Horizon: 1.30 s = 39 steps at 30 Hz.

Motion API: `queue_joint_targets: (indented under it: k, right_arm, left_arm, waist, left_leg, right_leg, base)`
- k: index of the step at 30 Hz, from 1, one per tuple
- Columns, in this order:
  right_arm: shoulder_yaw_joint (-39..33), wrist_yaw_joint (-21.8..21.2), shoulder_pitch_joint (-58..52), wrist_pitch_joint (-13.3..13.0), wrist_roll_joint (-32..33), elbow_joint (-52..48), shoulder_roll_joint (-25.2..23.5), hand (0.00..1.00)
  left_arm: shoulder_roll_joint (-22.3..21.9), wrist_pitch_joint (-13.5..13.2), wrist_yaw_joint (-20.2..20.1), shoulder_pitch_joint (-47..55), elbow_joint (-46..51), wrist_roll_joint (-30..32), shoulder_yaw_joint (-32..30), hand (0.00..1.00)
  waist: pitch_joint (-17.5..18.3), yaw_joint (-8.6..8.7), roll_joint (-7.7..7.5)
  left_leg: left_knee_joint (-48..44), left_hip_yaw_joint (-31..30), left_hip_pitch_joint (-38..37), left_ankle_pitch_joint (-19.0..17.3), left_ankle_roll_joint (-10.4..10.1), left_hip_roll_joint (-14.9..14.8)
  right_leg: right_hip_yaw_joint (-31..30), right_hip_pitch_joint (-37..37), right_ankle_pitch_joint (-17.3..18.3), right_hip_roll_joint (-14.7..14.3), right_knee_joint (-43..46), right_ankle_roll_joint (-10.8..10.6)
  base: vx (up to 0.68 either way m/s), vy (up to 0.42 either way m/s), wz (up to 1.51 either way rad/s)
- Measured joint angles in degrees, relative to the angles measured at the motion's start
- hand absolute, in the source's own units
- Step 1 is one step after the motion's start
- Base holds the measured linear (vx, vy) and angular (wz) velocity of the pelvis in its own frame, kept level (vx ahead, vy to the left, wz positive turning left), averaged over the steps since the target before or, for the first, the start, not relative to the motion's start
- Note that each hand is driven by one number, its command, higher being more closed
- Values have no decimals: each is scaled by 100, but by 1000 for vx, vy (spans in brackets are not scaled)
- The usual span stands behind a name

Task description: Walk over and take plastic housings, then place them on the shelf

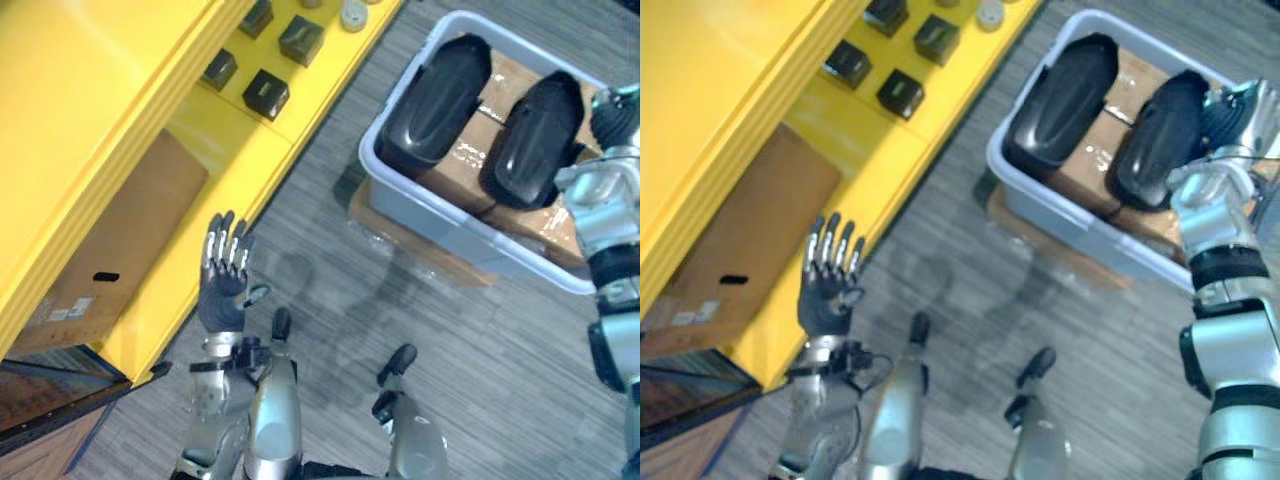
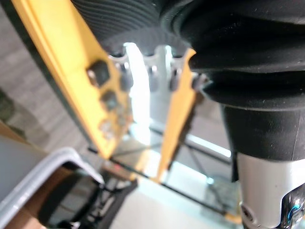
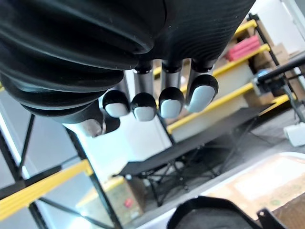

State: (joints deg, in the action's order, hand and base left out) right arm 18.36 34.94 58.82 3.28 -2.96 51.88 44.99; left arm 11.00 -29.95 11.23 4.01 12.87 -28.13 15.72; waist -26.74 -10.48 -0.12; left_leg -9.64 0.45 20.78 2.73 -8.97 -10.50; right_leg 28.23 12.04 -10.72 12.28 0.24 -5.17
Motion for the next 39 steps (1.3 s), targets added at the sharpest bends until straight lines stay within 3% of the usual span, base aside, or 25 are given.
queue_joint_targets:
  k: [3, 6, 9, 12, 13, 16, 19, 21, 23, 25, 27, 31, 34, 35, 38, 39]
  right_arm:
    - [-248, -2, -129, 174, 344, 6, -125, 0]
    - [-654, 34, -320, 63, 802, 9, -265, 0]
    - [-1472, 263, -960, -472, 1198, -864, -642, 0]
    - [-1978, 566, -2211, -1165, 1022, -2878, -1308, 0]
    - [-2025, 598, -2491, -1285, 995, -3248, -1441, 0]
    - [-2162, 616, -3715, -1848, 942, -4562, -2201, 0]
    - [-2167, 207, -4960, -2134, 925, -5436, -2890, 0]
    - [-2296, -319, -5784, -2333, 1376, -5920, -3269, 0]
    - [-2402, -648, -6294, -2458, 1661, -6177, -3513, 0]
    - [-2362, -920, -6718, -2499, 1841, -6246, -3686, 0]
    - [-2243, -1290, -7070, -2504, 2271, -6227, -3875, 0]
    - [-2087, -1510, -7296, -2505, 2674, -5941, -4037, 0]
    - [-2064, -1503, -7446, -2510, 2684, -5874, -4131, 0]
    - [-1999, -1498, -7461, -2512, 2670, -5825, -4157, 0]
    - [-1931, -1514, -7522, -2530, 2492, -5752, -4292, 0]
    - [-1940, -1577, -7518, -2555, 2466, -5720, -4319, 0]
  left_arm:
    - [-5, 27, 30, -69, 0, 56, 7, 0]
    - [-12, 52, 127, -64, 0, 230, 21, 0]
    - [-47, 53, 172, -33, 44, 230, 8, 0]
    - [-275, 51, 169, 256, 503, 230, -236, 0]
    - [-282, 50, 167, 297, 597, 232, -285, 0]
    - [-266, 21, 159, 396, 869, 437, -554, 0]
    - [-257, 22, 159, 507, 891, 446, -697, 0]
    - [-270, 55, 158, 661, 897, 446, -775, 0]
    - [-325, 128, 162, 739, 899, 447, -797, 0]
    - [-463, 208, 171, 847, 905, 458, -828, 0]
    - [-566, 249, 294, 948, 909, 499, -832, 0]
    - [-744, 404, 358, 1061, 907, 678, -778, 0]
    - [-714, 567, 60, 1094, 900, 624, -780, 0]
    - [-640, 623, -119, 1196, 898, 586, -783, 0]
    - [-327, 640, -352, 1235, 901, 553, -767, 0]
    - [-216, 639, -362, 1192, 889, 450, -762, 0]
  waist:
    - [1, 33, -1]
    - [1, 36, -1]
    - [1, 58, -1]
    - [2, 178, -9]
    - [8, 198, -20]
    - [132, 322, -182]
    - [402, 478, -468]
    - [759, 660, -645]
    - [909, 805, -671]
    - [1139, 843, -639]
    - [1226, 910, -517]
    - [1390, 1011, -240]
    - [1380, 1026, -150]
    - [1393, 1022, -150]
    - [1330, 1008, -280]
    - [1331, 1003, -283]
  left_leg:
    - [0, 2, -7, 0, 0, 0]
    - [11, 8, -31, 1, 0, 0]
    - [154, 35, -171, 65, -10, 13]
    - [556, 173, -695, 175, -8, 41]
    - [593, 203, -795, 173, -8, 52]
    - [774, 332, -1077, 168, -9, 48]
    - [958, 634, -1416, 136, -12, 31]
    - [959, 875, -1639, 32, -42, 6]
    - [928, 1012, -1904, -82, -59, -12]
    - [891, 1284, -2138, -224, -75, -41]
    - [493, 1522, -2295, -585, -99, -117]
    - [-319, 1545, -2182, -1139, -70, -262]
    - [-1016, 1207, -2075, -1686, -36, -316]
    - [-1102, 1214, -2098, -1761, -3, -369]
    - [-1033, 1123, -2182, -1732, 90, -430]
    - [-1031, 1120, -2152, -1735, 85, -502]
  right_leg:
    - [-7, 0, 0, -2, 0, 1]
    - [-15, -7, 0, -1, 3, 0]
    - [-27, -41, 0, 17, 26, 0]
    - [-25, -334, 11, 60, 24, -6]
    - [-25, -398, 43, 74, 23, -37]
    - [-76, -525, 168, 80, 23, -62]
    - [-306, -583, 220, 68, -8, -99]
    - [-507, -634, 209, 46, -31, -116]
    - [-642, -821, 205, 19, -65, -125]
    - [-872, -861, 206, -17, -79, -129]
    - [-1139, -996, 262, -67, -92, -170]
    - [-1281, -1003, 495, -80, 211, -147]
    - [-1236, -833, 846, 60, 1281, -74]
    - [-1238, -599, 818, 119, 1857, 37]
    - [-1272, -344, 769, 190, 2288, 187]
    - [-1312, -238, 1089, 159, 2220, 303]
  base:
    - [0, 0, 0]
    - [2, 1, -1]
    - [11, 2, -3]
    - [45, 2, -5]
    - [29, 3, -13]
    - [38, -13, -17]
    - [70, -7, -42]
    - [117, 9, -46]
    - [132, 8, -50]
    - [71, 13, -67]
    - [36, 12, -63]
    - [0, 47, -22]
    - [-11, 122, 11]
    - [-51, 161, 3]
    - [-27, 55, 4]
    - [-14, -5, -6]
